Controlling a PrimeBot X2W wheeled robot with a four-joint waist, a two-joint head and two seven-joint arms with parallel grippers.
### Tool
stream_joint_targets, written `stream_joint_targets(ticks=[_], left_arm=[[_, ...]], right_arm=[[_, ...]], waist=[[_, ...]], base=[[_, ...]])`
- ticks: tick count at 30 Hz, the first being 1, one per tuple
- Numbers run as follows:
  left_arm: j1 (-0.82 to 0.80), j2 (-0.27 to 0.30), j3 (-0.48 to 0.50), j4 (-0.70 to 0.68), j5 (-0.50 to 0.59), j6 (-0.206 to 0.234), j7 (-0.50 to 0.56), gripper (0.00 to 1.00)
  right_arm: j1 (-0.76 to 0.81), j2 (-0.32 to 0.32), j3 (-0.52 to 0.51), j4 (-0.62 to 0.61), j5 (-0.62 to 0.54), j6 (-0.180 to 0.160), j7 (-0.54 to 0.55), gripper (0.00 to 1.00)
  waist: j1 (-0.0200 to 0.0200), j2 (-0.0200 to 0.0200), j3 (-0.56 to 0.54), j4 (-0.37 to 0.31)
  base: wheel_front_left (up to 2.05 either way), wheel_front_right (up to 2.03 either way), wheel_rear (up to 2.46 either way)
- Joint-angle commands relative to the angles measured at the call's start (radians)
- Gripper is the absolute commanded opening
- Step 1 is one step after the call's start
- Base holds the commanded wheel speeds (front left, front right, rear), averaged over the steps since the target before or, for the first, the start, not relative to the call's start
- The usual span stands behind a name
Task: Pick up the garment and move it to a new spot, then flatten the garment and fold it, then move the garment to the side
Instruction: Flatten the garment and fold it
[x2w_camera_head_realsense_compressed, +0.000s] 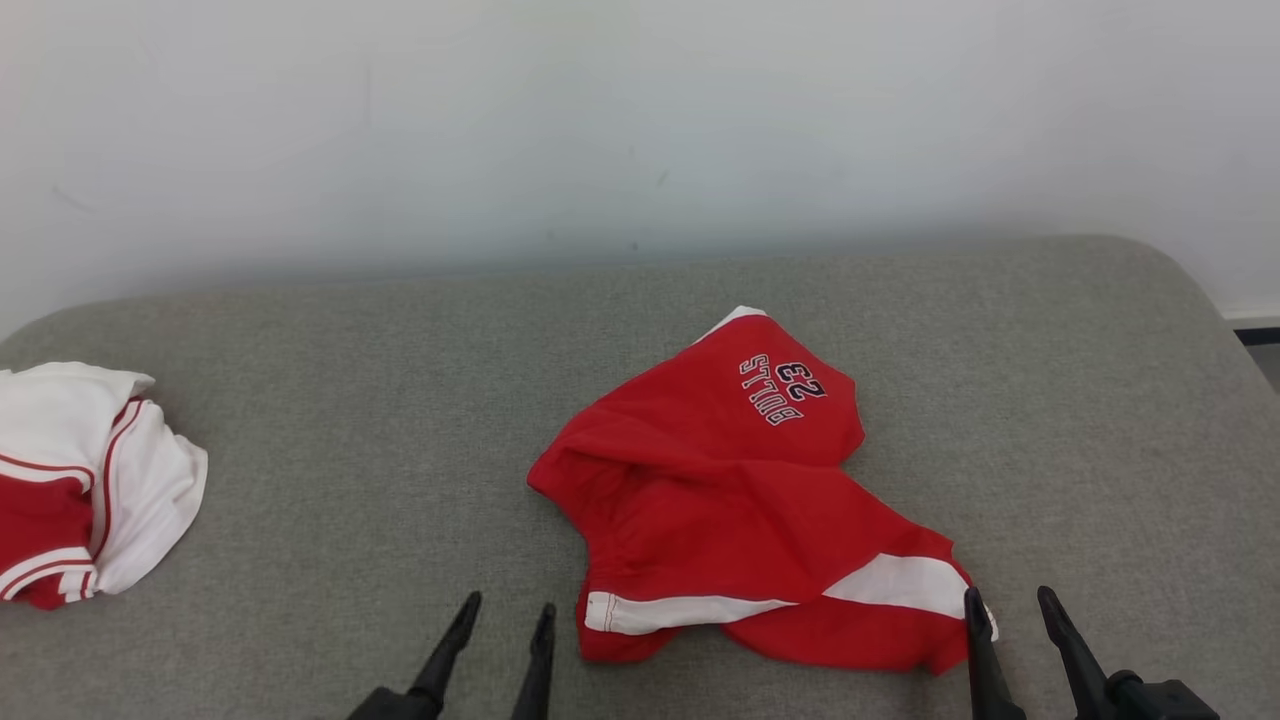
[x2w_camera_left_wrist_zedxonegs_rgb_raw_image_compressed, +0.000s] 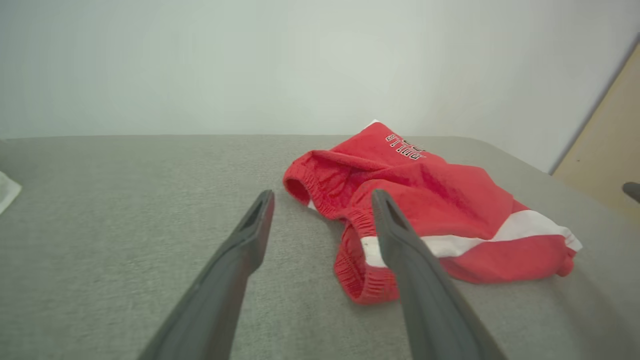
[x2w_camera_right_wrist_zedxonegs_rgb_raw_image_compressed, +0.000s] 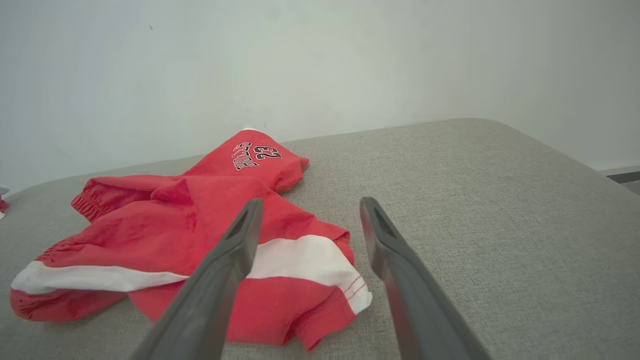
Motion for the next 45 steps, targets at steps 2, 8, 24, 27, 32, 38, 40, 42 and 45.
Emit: stream_joint_targets(ticks=[2, 8, 24, 27, 32, 38, 40, 42, 45], left_arm=[[-0.035, 0.012, -0.044, 0.034, -0.016, -0.001, -0.003, 1.00], [-0.125, 0.035, -0.154, 0.168, -0.105, -0.001, -0.003, 1.00], [-0.275, 0.105, -0.338, 0.353, -0.279, -0.001, -0.003, 0.43], [-0.286, 0.109, -0.356, 0.353, -0.305, -0.001, -0.003, 0.00], [-0.282, 0.133, -0.360, 0.341, -0.323, -0.001, -0.003, 0.00], [-0.246, 0.178, -0.284, 0.269, -0.305, -0.001, -0.003, 0.00], [-0.225, 0.189, -0.255, 0.235, -0.295, -0.001, -0.003, 0.00], [-0.198, 0.198, -0.227, 0.199, -0.289, -0.001, -0.003, 0.00], [-0.150, 0.199, -0.214, 0.163, -0.279, 0.000, -0.003, 0.00]], right_arm=[[-0.008, 0.009, 0.008, 0.007, -0.004, -0.002, -0.001, 1.00], [-0.028, 0.022, 0.023, 0.023, -0.002, -0.002, -0.001, 1.00], [-0.051, 0.032, 0.030, 0.038, -0.008, -0.002, -0.001, 1.00], [-0.040, 0.033, 0.023, 0.037, -0.012, -0.002, -0.001, 1.00], [-0.031, 0.034, 0.012, 0.040, -0.014, -0.002, -0.001, 1.00], [-0.021, 0.035, 0.008, 0.038, -0.018, -0.002, -0.001, 1.00], [-0.021, 0.036, 0.009, 0.038, -0.021, -0.002, -0.001, 1.00], [-0.019, 0.035, 0.010, 0.039, -0.024, -0.002, -0.001, 1.00], [-0.018, 0.034, 0.010, 0.043, -0.023, -0.002, -0.001, 1.00]], waist=[[0.0001, 0.0000, 0.011, -0.016], [0.0001, 0.0000, 0.030, -0.041], [0.0001, 0.0000, 0.056, -0.088], [0.0001, 0.0000, 0.052, -0.083], [0.0001, 0.0000, 0.042, -0.051], [0.0001, 0.0000, 0.033, 0.003], [0.0001, 0.0000, 0.031, 0.016], [0.0001, 0.0000, 0.029, 0.025], [0.0001, 0.0000, 0.029, 0.034]], base=[[0.00, 0.00, 0.00], [0.00, 0.00, 0.00], [0.00, 0.00, 0.00], [0.00, 0.00, 0.00], [0.00, 0.00, 0.00], [0.00, 0.00, 0.00], [0.00, 0.00, 0.00], [0.00, 0.00, 0.00], [0.00, 0.00, 0.00]])
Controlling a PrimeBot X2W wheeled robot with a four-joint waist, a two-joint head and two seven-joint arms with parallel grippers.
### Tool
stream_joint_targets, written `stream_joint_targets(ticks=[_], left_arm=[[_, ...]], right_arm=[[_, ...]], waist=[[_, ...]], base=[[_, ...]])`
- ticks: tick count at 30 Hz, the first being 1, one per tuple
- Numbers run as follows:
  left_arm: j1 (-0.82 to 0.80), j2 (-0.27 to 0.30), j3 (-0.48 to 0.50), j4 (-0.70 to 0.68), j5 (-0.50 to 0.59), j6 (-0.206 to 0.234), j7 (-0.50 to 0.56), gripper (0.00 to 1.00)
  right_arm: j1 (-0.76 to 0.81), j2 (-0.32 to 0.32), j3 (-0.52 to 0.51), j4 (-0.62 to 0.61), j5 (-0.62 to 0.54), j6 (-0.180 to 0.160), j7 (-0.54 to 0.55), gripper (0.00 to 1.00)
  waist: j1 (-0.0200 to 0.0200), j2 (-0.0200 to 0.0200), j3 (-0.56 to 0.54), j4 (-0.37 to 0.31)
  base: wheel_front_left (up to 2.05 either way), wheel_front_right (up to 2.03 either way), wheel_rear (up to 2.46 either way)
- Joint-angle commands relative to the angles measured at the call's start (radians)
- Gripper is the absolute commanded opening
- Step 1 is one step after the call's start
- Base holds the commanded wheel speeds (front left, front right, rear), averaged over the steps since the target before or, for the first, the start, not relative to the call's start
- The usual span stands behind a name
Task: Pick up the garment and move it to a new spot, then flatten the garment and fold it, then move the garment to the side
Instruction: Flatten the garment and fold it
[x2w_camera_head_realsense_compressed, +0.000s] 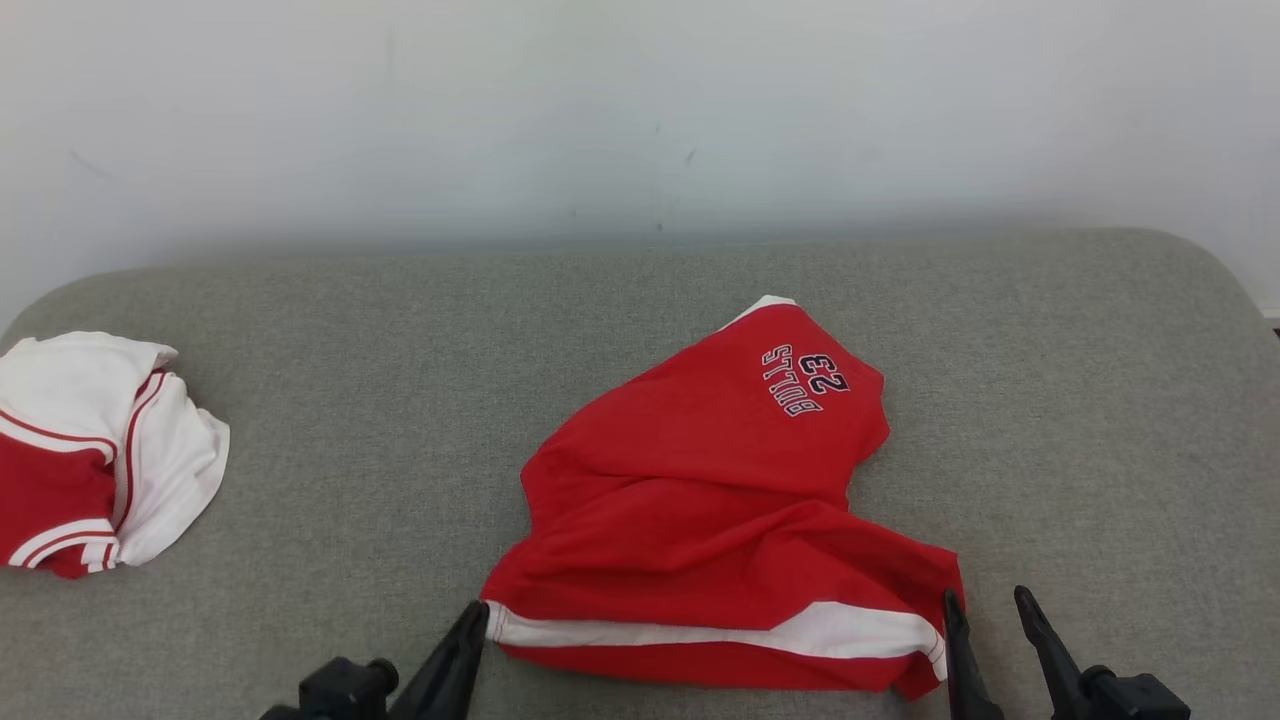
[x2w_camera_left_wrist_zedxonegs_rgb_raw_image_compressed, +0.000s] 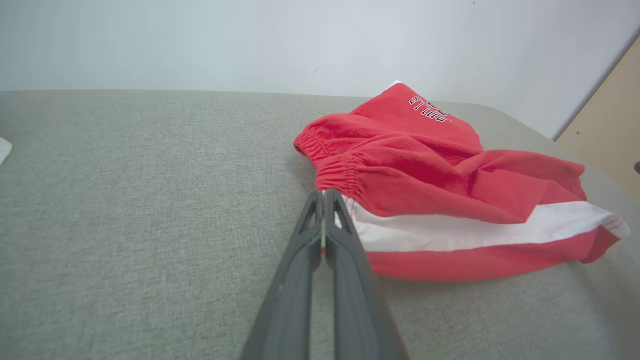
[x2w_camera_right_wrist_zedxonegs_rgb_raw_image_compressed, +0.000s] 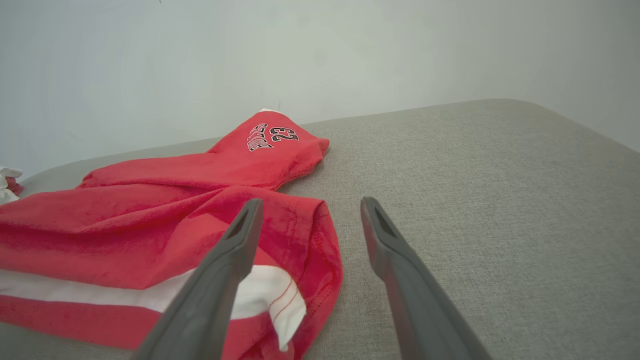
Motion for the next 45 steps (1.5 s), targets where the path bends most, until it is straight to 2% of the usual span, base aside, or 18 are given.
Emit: stream_joint_targets(ticks=[1, 5, 7, 8, 11, 17, 24, 33, 40, 41, 42, 43, 44, 45], left_arm=[[0.023, -0.002, -0.005, -0.003, 0.006, 0.001, -0.003, 0.00], [0.056, -0.014, -0.017, 0.003, 0.019, 0.001, -0.003, 0.00], [0.064, -0.023, -0.005, 0.004, 0.030, 0.001, -0.003, 0.82], [0.071, -0.028, 0.000, 0.005, 0.034, 0.001, -0.003, 1.00], [0.086, -0.039, 0.007, 0.002, 0.038, 0.001, -0.003, 1.00], [0.095, -0.012, -0.022, 0.010, 0.017, 0.001, -0.002, 1.00], [0.029, 0.036, -0.070, 0.053, -0.063, 0.001, -0.002, 1.00], [-0.115, 0.123, -0.251, 0.139, -0.204, 0.001, 0.007, 1.00], [-0.203, 0.158, -0.387, 0.169, -0.328, 0.001, 0.021, 1.00], [-0.217, 0.162, -0.410, 0.172, -0.345, 0.001, 0.022, 1.00], [-0.226, 0.163, -0.430, 0.173, -0.365, 0.001, 0.022, 0.67], [-0.235, 0.163, -0.443, 0.173, -0.383, 0.001, 0.018, 0.08], [-0.243, 0.165, -0.453, 0.176, -0.400, 0.001, 0.014, 0.00], [-0.247, 0.167, -0.465, 0.181, -0.411, 0.001, 0.012, 0.00]], right_arm=[[0.010, -0.002, 0.000, 0.003, 0.000, -0.002, -0.001, 1.00], [0.023, -0.007, 0.015, 0.019, 0.009, -0.002, -0.001, 1.00], [0.033, -0.019, 0.022, 0.030, 0.016, -0.002, -0.001, 1.00], [0.040, -0.026, 0.028, 0.033, 0.020, -0.002, -0.001, 1.00], [0.058, -0.041, 0.050, 0.039, 0.030, -0.002, -0.001, 1.00], [0.070, -0.075, 0.096, 0.060, 0.071, -0.002, -0.001, 1.00], [0.034, -0.113, 0.164, 0.098, 0.138, -0.002, -0.001, 1.00], [-0.030, -0.141, 0.240, 0.134, 0.179, -0.002, -0.001, 1.00], [-0.077, -0.141, 0.286, 0.160, 0.186, -0.002, -0.001, 1.00], [-0.085, -0.141, 0.292, 0.166, 0.189, -0.002, -0.001, 0.85], [-0.090, -0.142, 0.295, 0.173, 0.193, -0.002, -0.001, 0.36], [-0.095, -0.142, 0.297, 0.181, 0.200, -0.002, -0.001, 0.02], [-0.100, -0.143, 0.299, 0.183, 0.202, -0.002, -0.001, 0.00], [-0.103, -0.146, 0.297, 0.182, 0.203, -0.002, -0.001, 0.00]], waist=[[0.0000, 0.0000, -0.002, 0.007], [0.0000, 0.0000, -0.007, 0.014], [0.0000, 0.0000, -0.014, 0.015], [0.0000, 0.0000, -0.017, 0.015], [0.0000, 0.0000, -0.022, 0.013], [0.0000, 0.0000, -0.019, 0.007], [0.0000, 0.0000, 0.004, 0.008], [0.0000, 0.0000, 0.041, -0.003], [0.0000, 0.0000, 0.071, -0.018], [0.0000, 0.0000, 0.073, -0.019], [0.0000, 0.0000, 0.075, -0.019], [0.0000, 0.0000, 0.075, -0.019], [0.0000, 0.0000, 0.075, -0.019], [0.0000, 0.0000, 0.074, -0.017]], base=[[0.00, 0.00, 0.00], [0.00, 0.00, 0.00], [0.00, 0.00, 0.00], [0.00, 0.00, 0.00], [0.00, 0.00, 0.00], [0.00, 0.00, 0.00], [0.00, 0.00, 0.00], [0.00, 0.00, 0.00], [0.00, 0.00, 0.00], [0.00, 0.00, 0.00], [0.00, 0.00, 0.00], [0.00, 0.00, 0.00], [0.00, 0.00, 0.00], [0.00, 0.00, 0.00]])
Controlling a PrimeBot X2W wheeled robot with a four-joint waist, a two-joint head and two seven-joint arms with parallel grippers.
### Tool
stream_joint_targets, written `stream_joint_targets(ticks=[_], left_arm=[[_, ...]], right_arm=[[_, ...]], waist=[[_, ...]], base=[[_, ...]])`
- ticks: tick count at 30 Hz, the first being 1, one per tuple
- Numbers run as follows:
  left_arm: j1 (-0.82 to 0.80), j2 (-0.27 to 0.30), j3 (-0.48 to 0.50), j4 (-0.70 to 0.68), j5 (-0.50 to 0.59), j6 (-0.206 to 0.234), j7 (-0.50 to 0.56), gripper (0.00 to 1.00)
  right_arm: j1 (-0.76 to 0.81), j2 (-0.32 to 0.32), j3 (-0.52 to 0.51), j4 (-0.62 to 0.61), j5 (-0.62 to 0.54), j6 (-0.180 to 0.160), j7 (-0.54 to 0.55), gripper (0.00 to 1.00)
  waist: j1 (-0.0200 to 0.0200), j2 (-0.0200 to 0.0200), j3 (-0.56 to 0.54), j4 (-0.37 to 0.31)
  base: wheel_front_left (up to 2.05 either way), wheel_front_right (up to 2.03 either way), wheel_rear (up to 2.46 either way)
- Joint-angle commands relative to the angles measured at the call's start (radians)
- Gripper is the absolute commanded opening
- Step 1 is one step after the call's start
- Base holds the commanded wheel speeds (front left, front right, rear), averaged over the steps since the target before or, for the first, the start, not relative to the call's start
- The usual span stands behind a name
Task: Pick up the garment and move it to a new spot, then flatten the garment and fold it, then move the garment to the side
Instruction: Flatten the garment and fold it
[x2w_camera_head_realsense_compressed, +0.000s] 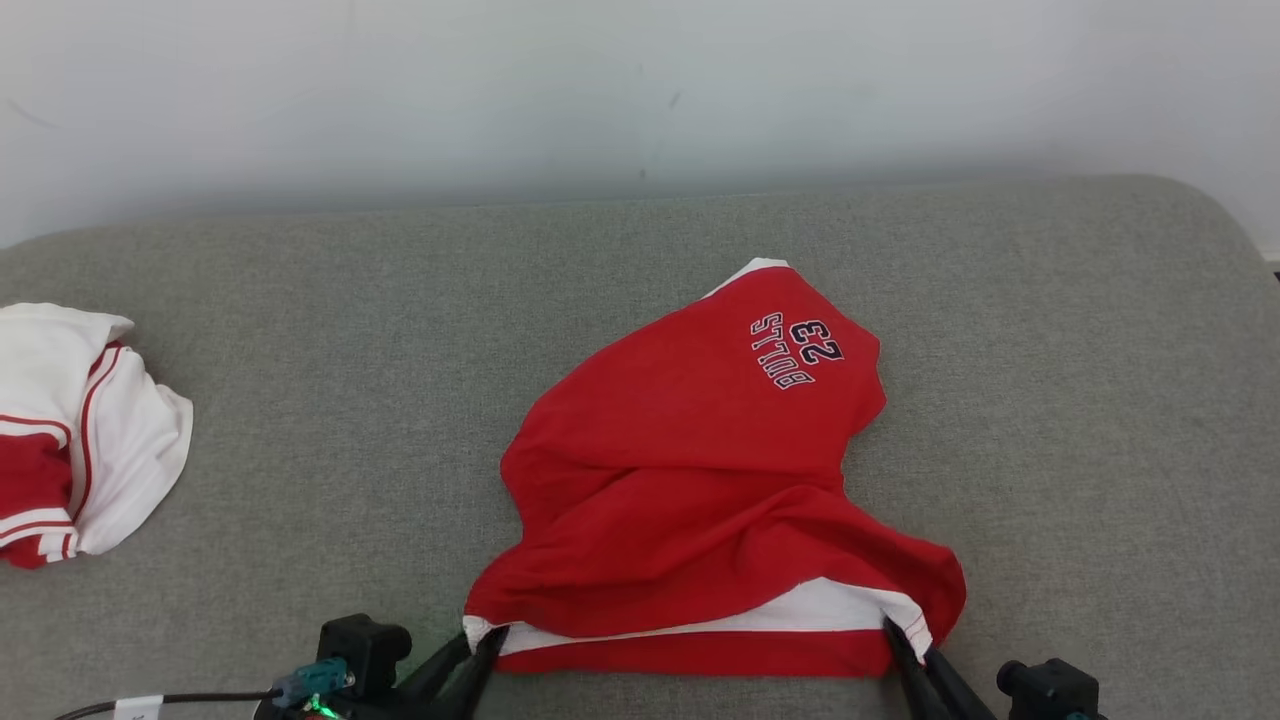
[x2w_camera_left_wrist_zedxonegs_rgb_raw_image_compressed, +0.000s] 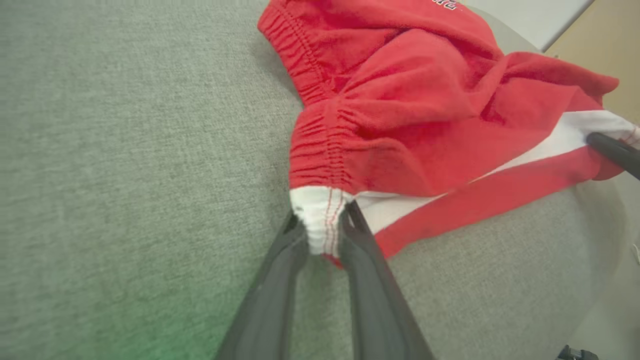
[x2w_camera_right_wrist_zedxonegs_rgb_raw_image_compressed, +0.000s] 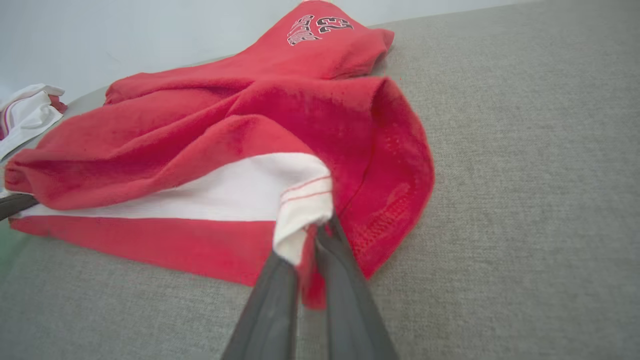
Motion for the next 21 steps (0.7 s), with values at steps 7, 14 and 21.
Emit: stream_joint_targets(ticks=[7, 14, 21], left_arm=[[0.030, 0.001, 0.059, -0.061, -0.033, 0.002, -0.020, 0.00], [0.102, -0.013, 0.198, -0.173, 0.080, 0.002, -0.019, 0.00], [-0.055, 0.044, 0.237, -0.235, 0.131, 0.002, -0.012, 0.00]], right_arm=[[0.049, -0.027, -0.042, -0.090, 0.000, -0.002, -0.001, 0.00], [0.089, -0.051, -0.066, -0.204, -0.012, -0.002, -0.001, 0.00], [-0.030, -0.120, -0.020, -0.281, 0.068, -0.002, 0.018, 0.00]], waist=[[-0.0002, -0.0001, -0.021, 0.007], [-0.0002, -0.0001, -0.039, 0.024], [-0.0002, -0.0001, -0.035, 0.026]], base=[[0.00, 0.00, 0.00], [0.00, 0.00, 0.00], [0.00, 0.00, 0.00]])
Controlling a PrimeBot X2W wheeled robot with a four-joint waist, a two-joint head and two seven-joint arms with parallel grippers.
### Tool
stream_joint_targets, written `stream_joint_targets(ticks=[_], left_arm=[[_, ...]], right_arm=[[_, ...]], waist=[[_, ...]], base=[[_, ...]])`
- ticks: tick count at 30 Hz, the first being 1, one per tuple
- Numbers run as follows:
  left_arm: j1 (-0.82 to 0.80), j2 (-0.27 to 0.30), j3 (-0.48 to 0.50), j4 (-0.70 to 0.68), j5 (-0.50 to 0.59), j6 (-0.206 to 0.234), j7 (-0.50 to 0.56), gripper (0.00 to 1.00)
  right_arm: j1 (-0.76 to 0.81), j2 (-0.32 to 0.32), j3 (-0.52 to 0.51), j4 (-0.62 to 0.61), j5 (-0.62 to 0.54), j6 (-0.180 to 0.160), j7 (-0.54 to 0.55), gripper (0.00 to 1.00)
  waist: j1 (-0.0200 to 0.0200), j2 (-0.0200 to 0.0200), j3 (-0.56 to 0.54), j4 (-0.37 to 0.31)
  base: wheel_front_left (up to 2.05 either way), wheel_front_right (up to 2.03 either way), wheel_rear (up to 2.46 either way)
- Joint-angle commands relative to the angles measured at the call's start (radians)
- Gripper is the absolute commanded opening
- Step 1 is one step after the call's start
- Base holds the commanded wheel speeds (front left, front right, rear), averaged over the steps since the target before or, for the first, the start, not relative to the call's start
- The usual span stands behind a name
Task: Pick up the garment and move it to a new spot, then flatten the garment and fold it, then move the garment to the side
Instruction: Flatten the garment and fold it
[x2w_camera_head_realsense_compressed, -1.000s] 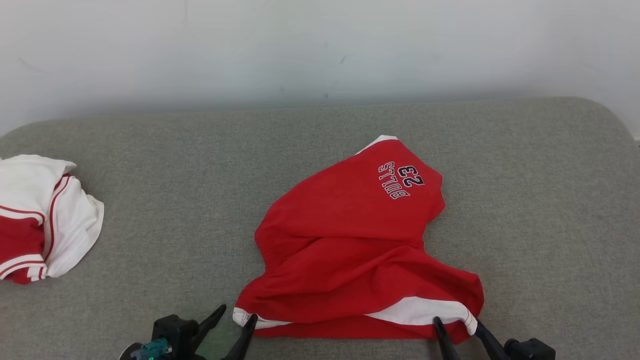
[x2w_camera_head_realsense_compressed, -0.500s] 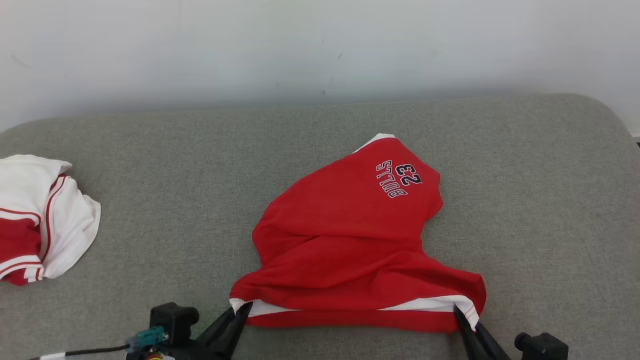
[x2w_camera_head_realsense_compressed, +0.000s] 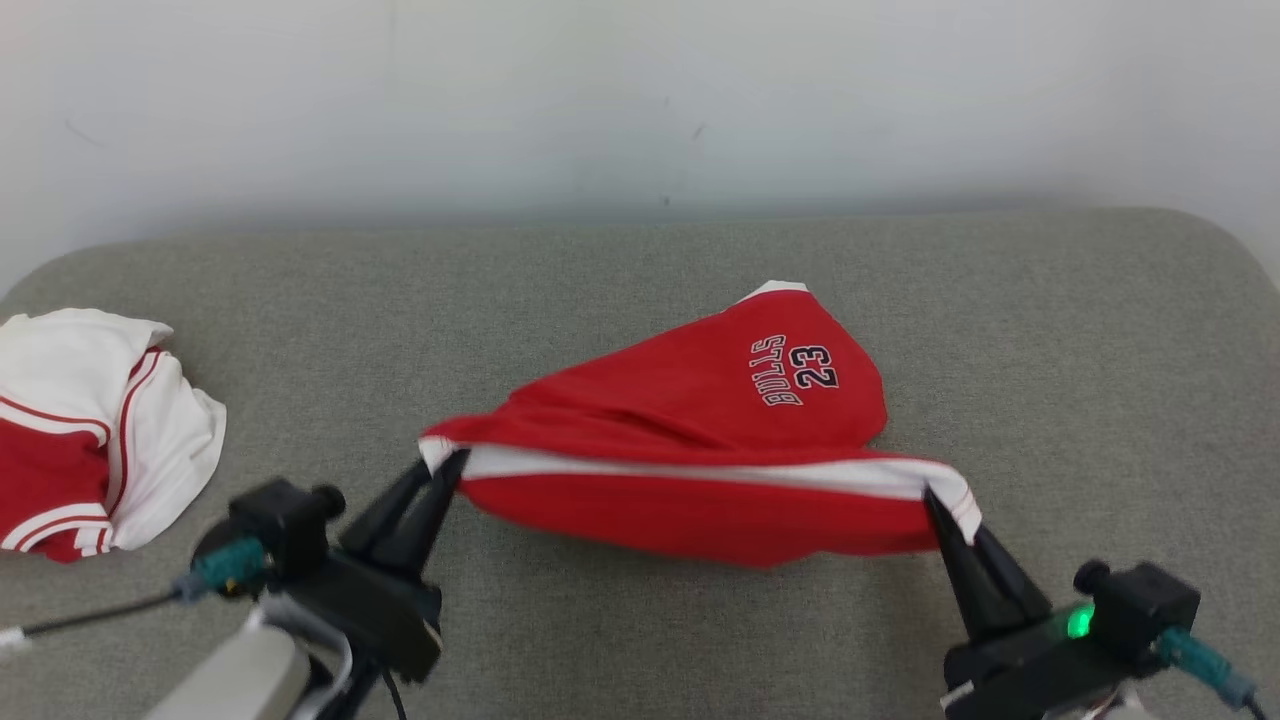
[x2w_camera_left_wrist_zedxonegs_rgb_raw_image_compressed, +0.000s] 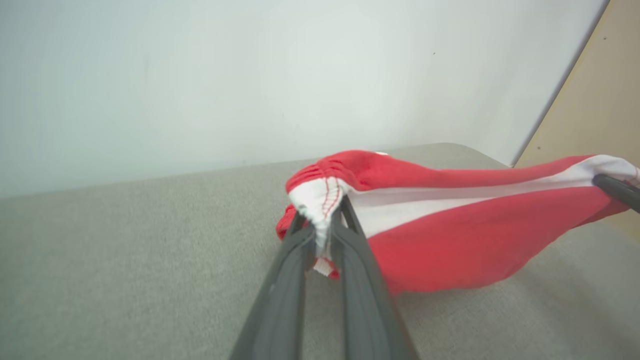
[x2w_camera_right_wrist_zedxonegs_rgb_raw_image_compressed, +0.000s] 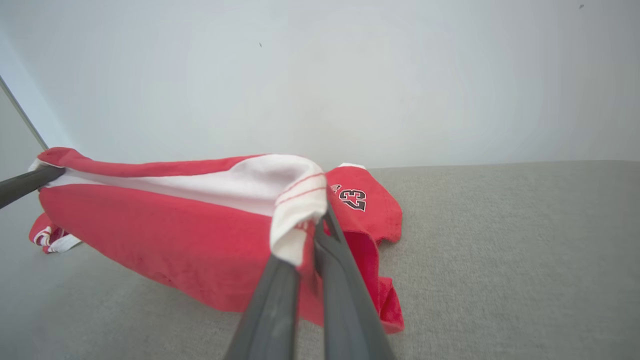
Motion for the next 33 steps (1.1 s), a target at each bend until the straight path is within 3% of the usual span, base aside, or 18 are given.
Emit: stream_joint_targets(ticks=[1, 9, 14, 22, 33], left_arm=[[-0.045, 0.014, 0.003, -0.009, 0.011, 0.003, 0.006, 0.00], [-0.464, 0.079, -0.026, -0.032, -0.057, 0.003, 0.141, 0.00], [-0.749, 0.053, -0.040, 0.059, -0.099, 0.003, 0.180, 0.00], [-1.143, 0.007, -0.142, 0.180, -0.147, 0.003, 0.212, 0.00], [-1.477, -0.005, -0.229, 0.298, -0.277, 0.003, 0.181, 0.00]], right_arm=[[-0.028, -0.014, 0.001, -0.009, 0.022, -0.002, 0.009, 0.00], [-0.389, -0.093, 0.030, -0.026, 0.173, -0.002, 0.090, 0.00], [-0.695, -0.099, 0.053, 0.050, 0.228, -0.002, 0.138, 0.00], [-1.178, -0.077, 0.091, 0.213, 0.264, -0.002, 0.206, 0.00], [-1.577, -0.073, 0.110, 0.476, 0.278, -0.002, 0.188, 0.00]], waist=[[0.0002, 0.0000, 0.011, -0.004], [0.0002, 0.0000, 0.141, -0.017], [0.0002, 0.0000, 0.255, -0.018], [0.0002, 0.0000, 0.426, -0.017], [0.0002, 0.0000, 0.545, -0.045]], base=[[0.00, 0.00, 0.00], [0.00, 0.00, 0.00], [0.00, 0.00, 0.00], [0.00, 0.00, 0.00], [0.00, 0.00, 0.00]])
